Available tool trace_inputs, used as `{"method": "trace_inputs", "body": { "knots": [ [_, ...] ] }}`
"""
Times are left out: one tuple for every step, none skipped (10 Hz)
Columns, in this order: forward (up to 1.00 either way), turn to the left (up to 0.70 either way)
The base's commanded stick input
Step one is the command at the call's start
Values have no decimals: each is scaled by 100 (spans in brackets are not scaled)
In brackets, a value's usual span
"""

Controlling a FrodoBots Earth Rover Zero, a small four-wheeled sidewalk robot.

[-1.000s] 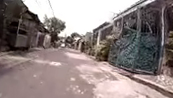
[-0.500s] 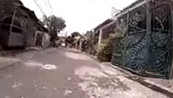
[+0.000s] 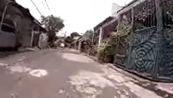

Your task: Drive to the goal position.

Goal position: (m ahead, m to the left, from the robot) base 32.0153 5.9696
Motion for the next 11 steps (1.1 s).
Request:
{"method": "trace_inputs", "body": {
  "knots": [
    [100,0],
    [100,0],
    [100,0],
    [100,0],
    [100,0],
    [100,0],
    [100,0],
    [100,0],
    [100,0],
    [100,0],
    [100,0]
  ]
}}
